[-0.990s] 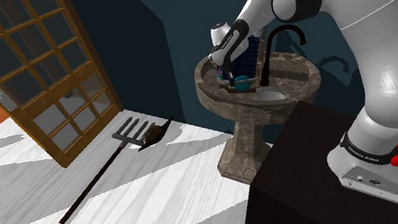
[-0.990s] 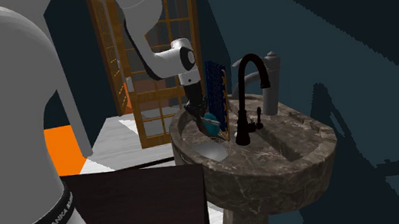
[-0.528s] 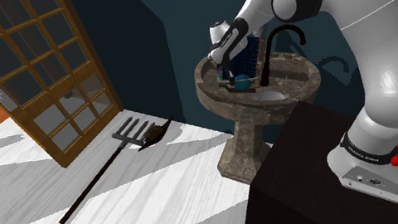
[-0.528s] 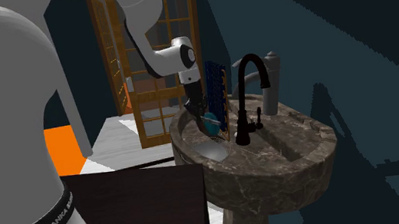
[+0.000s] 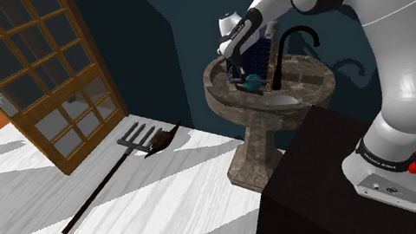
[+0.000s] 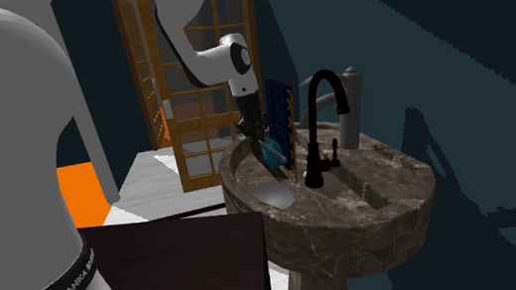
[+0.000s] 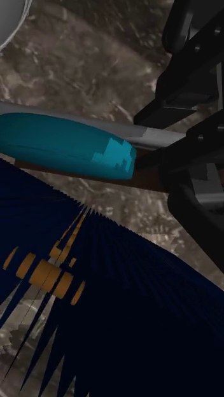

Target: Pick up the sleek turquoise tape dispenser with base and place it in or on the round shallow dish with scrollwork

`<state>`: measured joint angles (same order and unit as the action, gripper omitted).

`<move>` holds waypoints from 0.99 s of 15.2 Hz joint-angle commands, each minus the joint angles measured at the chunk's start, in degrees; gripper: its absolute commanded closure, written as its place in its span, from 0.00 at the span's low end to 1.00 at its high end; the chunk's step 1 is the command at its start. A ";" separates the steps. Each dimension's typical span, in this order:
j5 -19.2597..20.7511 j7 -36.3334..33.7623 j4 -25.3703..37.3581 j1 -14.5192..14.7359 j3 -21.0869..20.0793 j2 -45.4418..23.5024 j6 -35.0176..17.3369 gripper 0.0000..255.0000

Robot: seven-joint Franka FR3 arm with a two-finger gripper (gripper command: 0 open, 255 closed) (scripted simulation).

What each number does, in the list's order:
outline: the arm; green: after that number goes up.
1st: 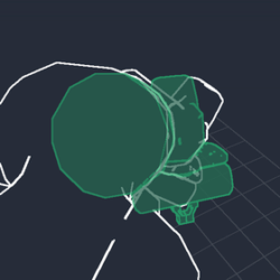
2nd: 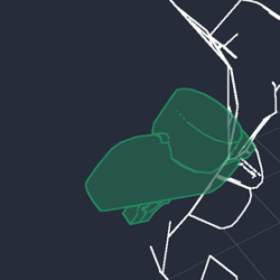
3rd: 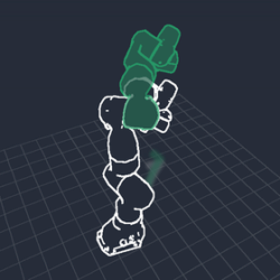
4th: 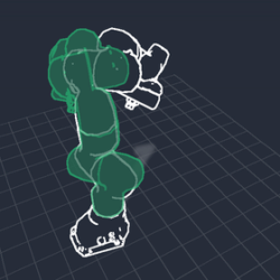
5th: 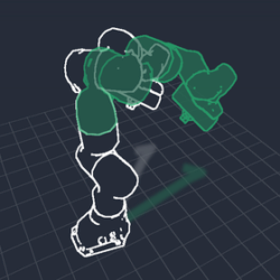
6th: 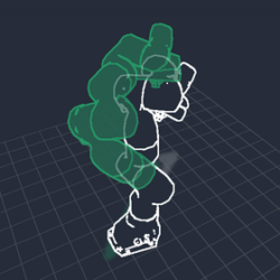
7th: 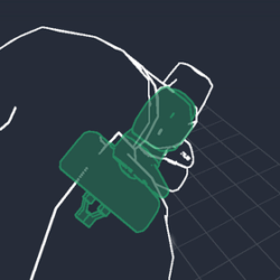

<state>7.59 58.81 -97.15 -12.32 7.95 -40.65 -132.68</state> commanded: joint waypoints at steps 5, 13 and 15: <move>0.26 0.55 0.71 -0.28 0.59 3.38 2.89 1.00; 1.47 0.84 -9.21 -0.19 1.36 12.02 1.47 1.00; 2.33 0.78 -15.33 -0.21 1.94 15.89 -0.86 1.00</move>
<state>9.45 59.54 -109.67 -12.36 9.45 -26.56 -132.45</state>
